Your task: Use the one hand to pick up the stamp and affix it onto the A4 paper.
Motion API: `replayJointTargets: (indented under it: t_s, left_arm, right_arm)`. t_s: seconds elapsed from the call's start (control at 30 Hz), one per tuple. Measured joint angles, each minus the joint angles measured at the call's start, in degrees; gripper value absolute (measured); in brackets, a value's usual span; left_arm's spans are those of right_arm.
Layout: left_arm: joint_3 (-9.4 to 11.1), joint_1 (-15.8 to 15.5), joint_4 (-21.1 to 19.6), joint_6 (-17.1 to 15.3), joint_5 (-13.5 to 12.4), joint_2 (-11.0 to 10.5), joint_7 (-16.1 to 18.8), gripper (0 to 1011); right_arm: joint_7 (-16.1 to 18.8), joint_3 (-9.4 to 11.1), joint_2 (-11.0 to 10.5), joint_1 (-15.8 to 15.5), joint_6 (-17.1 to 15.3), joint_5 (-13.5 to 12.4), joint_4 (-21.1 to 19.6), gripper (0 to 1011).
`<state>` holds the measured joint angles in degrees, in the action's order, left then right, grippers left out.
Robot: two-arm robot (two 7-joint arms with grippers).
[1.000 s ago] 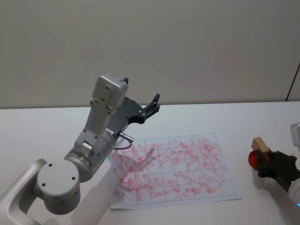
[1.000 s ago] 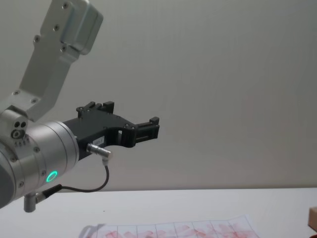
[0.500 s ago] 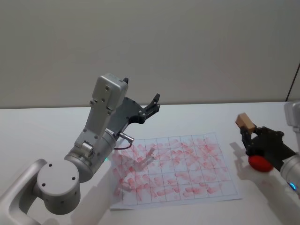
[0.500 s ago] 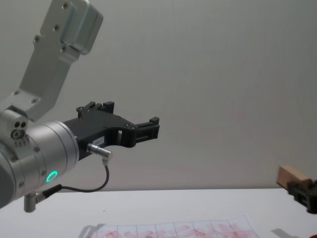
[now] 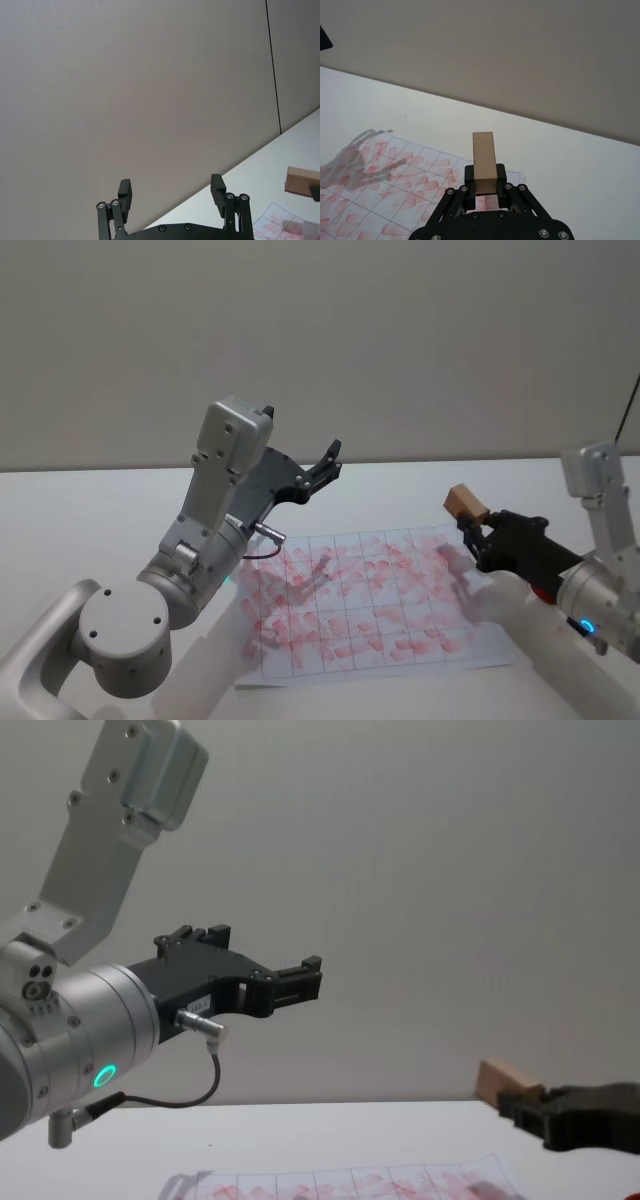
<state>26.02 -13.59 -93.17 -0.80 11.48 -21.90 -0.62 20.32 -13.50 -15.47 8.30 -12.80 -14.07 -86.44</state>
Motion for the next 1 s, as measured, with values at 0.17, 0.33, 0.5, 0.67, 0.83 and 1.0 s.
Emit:
replayJointTargets:
  t_s: [0.17, 0.33, 0.5, 0.67, 0.83, 1.0]
  left_arm:
    - [0.0, 0.0, 0.0, 0.0, 0.0, 0.0, 0.0, 1001]
    - [0.0, 0.0, 0.0, 0.0, 0.0, 0.0, 0.0, 1001]
    - [0.0, 0.0, 0.0, 0.0, 0.0, 0.0, 0.0, 1001]
    - [0.0, 0.0, 0.0, 0.0, 0.0, 0.0, 0.0, 1001]
    - [0.0, 0.0, 0.0, 0.0, 0.0, 0.0, 0.0, 1001]
    - [0.0, 0.0, 0.0, 0.0, 0.0, 0.0, 0.0, 1001]
  right_arm:
    - [1.5, -0.5, 0.6, 0.9, -1.9, -0.1, 1.5, 216]
    - [2.3, -1.1, 1.0, 1.6, -4.1, 0.5, 2.9, 216]
    - [2.4, -1.5, 1.2, 1.9, -6.0, 1.5, 3.7, 216]
    - [2.4, -1.8, 1.2, 2.0, -7.3, 2.4, 4.1, 216]
    - [2.3, -2.2, 1.2, 1.9, -8.3, 2.9, 4.4, 216]
    - [1.9, -2.5, 1.4, 1.8, -9.1, 3.0, 4.8, 216]
